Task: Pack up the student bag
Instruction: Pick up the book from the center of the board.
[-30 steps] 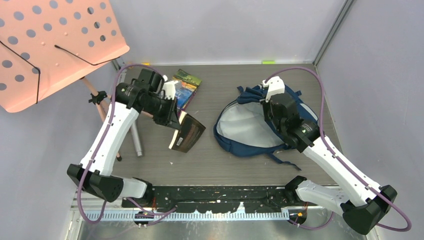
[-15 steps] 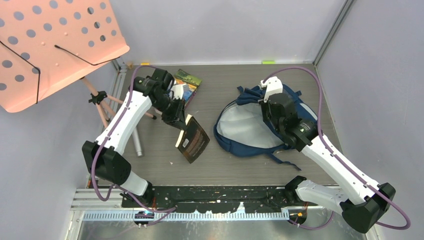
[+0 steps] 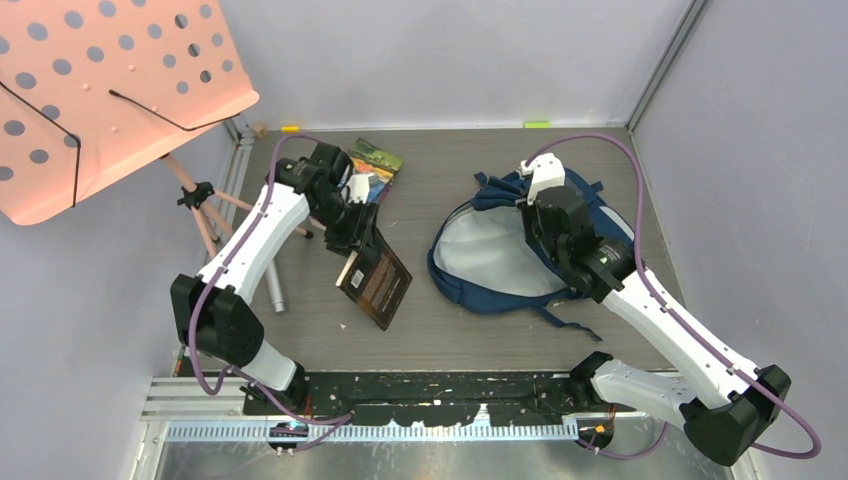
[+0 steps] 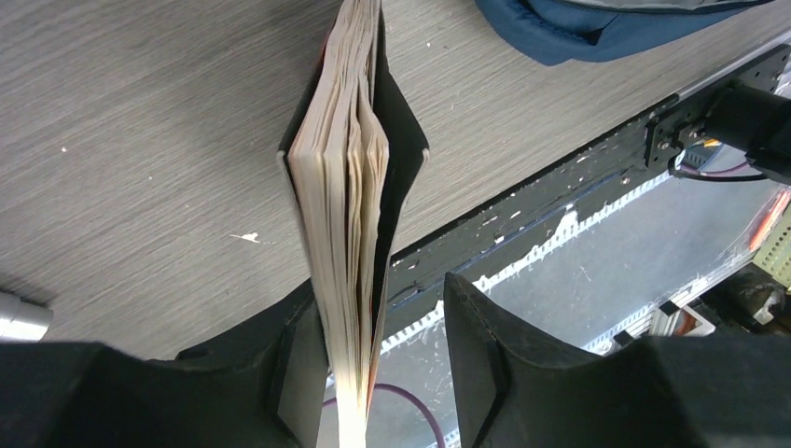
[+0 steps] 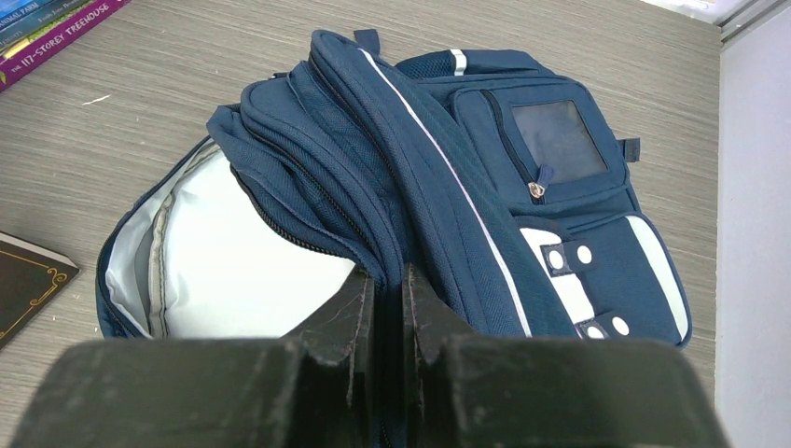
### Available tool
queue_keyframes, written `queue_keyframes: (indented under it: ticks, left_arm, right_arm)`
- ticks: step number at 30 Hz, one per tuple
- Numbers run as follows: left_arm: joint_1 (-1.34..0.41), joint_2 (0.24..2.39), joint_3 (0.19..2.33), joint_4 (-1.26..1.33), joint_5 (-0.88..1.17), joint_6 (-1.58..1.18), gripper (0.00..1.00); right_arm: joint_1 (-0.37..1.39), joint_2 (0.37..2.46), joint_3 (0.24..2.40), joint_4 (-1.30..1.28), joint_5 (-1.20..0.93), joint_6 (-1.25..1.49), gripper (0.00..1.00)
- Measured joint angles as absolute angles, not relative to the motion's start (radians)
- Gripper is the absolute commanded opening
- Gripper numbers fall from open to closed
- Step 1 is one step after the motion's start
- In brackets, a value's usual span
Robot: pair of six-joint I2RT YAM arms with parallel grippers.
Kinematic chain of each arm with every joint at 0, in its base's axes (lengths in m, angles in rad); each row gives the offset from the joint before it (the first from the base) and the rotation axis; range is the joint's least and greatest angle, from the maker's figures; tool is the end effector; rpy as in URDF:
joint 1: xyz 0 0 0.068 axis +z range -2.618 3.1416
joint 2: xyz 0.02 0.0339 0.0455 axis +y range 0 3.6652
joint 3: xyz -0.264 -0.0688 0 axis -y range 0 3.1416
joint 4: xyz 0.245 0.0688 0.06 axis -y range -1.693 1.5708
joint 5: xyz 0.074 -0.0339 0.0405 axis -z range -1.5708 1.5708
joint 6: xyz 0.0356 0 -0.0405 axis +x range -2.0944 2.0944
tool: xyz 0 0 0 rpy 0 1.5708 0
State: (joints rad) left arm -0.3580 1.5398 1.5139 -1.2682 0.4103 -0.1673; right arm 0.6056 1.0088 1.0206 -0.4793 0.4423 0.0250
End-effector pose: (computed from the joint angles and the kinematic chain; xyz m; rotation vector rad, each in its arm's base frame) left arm 0.2642 -0.1140 0.3284 0.3602 2.8826 -0.6885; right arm 0.1882 0.1118 0.3519 -0.3030 1.9674 -0.0452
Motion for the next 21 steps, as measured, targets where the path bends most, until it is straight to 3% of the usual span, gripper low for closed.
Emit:
queue_keyframes:
  ticks: [3,5,10,21]
  left_arm:
    - [-0.358,1.540,1.455,-1.238,0.421,-0.173,0.48]
    - [-0.358,1.538,1.412,-1.212,0.426,-0.180,0.42]
    - [-0.358,1.511,1.321,-1.137,0.435,-0.223,0.02]
    - [-0.364,1.225,1.303,-0.919,0.463,-0.413,0.00]
  right_arm:
    - [0.606,1.009,1.021,-0.479,0.442,0.025,0.00]
    - [0.606,1.009,1.021,-0.479,0.442,0.025,0.01]
    - [0.606,1.009,1.021,-0.479,0.442,0.025,0.00]
    - [0.606,1.002,1.027,-0.495,0.439,0.052,0.00]
